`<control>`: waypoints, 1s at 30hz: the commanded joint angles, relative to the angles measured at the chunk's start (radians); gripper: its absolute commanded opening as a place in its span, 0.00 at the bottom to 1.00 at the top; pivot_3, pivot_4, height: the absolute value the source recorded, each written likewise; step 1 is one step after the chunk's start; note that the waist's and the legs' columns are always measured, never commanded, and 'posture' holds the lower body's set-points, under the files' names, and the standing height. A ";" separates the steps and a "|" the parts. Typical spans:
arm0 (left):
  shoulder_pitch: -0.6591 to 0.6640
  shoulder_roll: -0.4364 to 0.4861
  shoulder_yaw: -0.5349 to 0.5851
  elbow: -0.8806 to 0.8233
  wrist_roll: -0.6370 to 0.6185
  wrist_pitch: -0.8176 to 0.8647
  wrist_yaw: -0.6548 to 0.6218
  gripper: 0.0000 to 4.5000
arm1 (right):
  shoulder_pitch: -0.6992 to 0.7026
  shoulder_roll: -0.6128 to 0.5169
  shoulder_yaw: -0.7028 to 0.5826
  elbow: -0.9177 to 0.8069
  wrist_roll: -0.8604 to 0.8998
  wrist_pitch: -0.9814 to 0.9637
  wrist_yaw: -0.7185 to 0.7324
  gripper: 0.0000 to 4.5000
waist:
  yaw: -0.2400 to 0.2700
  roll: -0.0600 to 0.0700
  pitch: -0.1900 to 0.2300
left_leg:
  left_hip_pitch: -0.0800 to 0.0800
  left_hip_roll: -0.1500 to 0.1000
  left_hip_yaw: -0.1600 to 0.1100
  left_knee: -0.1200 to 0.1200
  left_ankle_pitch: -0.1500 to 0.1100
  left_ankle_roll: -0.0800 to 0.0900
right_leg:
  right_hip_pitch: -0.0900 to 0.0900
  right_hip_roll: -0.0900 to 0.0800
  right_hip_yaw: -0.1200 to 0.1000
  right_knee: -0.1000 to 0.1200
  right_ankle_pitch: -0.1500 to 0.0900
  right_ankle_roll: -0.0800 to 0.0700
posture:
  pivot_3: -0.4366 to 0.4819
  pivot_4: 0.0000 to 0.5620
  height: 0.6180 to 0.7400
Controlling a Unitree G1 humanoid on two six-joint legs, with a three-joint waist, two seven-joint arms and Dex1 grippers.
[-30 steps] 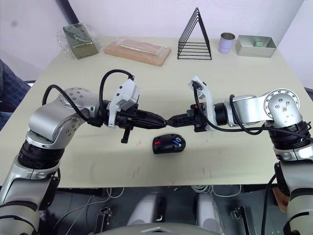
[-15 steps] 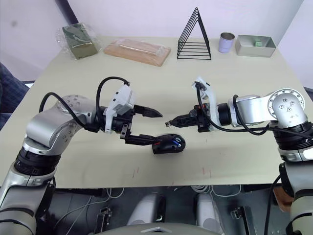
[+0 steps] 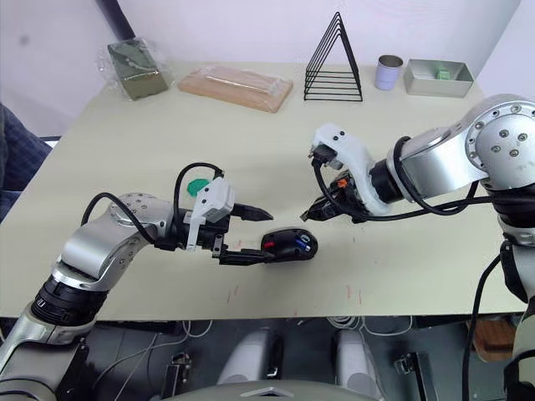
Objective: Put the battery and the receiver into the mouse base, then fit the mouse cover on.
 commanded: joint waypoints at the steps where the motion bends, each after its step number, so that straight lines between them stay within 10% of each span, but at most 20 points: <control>1: 0.010 -0.007 -0.025 0.030 0.053 -0.075 -0.014 0.99 | -0.132 0.057 0.037 -0.075 -0.200 0.078 0.137 0.00 | -0.005 0.001 0.001 | 0.000 0.000 0.001 0.000 0.000 0.000 | 0.000 0.000 0.001 0.000 0.000 0.000 | 0.48 0.27 1.00; 15: 0.010 -0.063 -0.078 0.116 0.166 -0.195 -0.026 0.99 | -0.267 0.159 0.221 -0.055 -0.684 0.079 0.597 0.00 | -0.003 0.001 0.000 | -0.003 -0.003 0.001 -0.001 0.000 0.000 | -0.005 0.000 0.000 0.001 0.002 0.003 | 0.48 0.27 1.00; 30: -0.015 -0.145 -0.160 0.190 0.289 -0.270 -0.010 0.99 | -0.227 0.199 0.260 -0.054 -0.899 0.063 0.777 0.00 | -0.004 0.001 0.000 | -0.003 -0.004 0.000 0.000 0.000 0.000 | -0.005 0.000 0.000 0.002 0.002 0.004 | 0.48 0.27 1.00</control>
